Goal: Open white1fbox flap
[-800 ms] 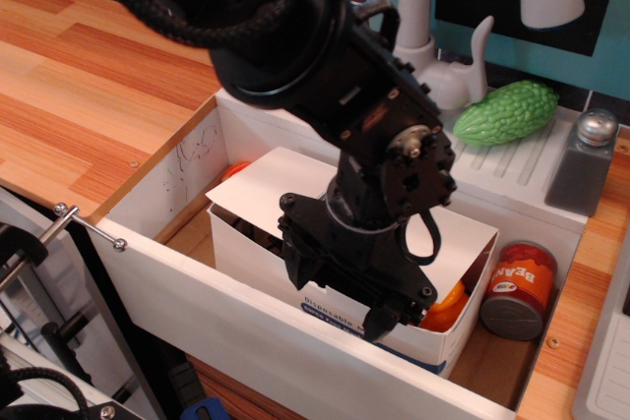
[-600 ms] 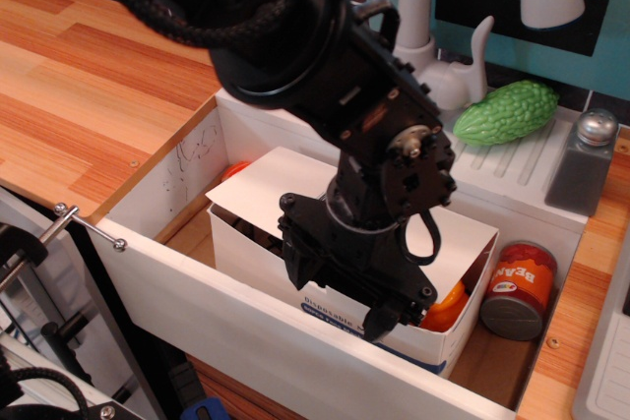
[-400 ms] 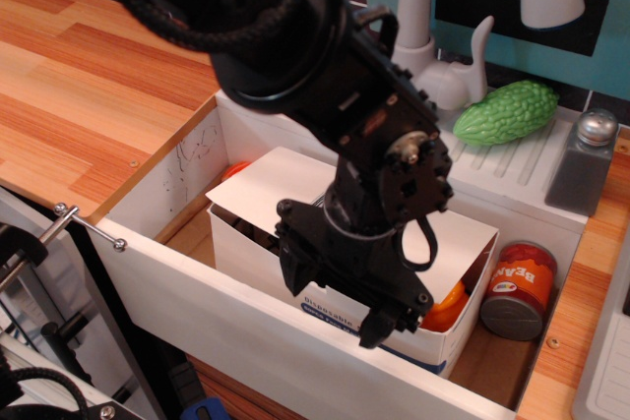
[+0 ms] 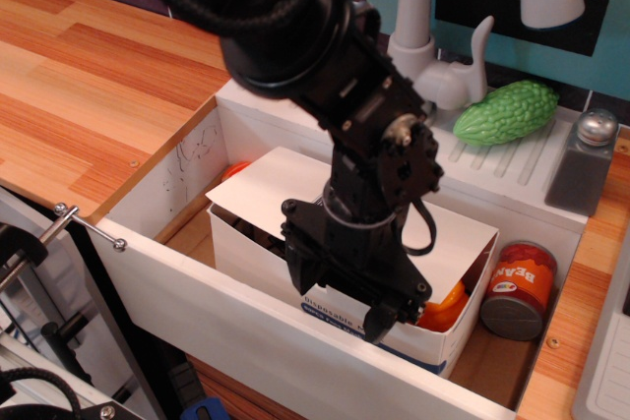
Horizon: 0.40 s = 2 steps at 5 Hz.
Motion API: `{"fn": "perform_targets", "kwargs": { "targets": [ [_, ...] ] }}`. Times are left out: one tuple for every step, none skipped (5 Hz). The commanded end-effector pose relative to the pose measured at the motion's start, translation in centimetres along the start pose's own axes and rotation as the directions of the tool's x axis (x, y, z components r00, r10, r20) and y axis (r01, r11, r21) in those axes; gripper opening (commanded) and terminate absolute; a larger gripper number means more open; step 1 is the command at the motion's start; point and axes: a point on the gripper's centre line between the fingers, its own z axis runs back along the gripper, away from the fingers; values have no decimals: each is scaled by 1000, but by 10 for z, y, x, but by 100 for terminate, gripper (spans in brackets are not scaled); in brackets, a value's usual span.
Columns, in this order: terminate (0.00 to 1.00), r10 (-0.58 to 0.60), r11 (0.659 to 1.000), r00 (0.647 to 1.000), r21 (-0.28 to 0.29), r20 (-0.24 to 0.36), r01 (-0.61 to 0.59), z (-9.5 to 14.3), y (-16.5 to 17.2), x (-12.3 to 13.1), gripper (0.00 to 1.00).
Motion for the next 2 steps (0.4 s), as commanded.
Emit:
{"fn": "perform_targets", "kwargs": {
  "targets": [
    [0,-24,999,999,-44,23,25,0,3,19,100],
    [0,-31,999,999,-35,19,32,16,2,43,100]
  ]
}}
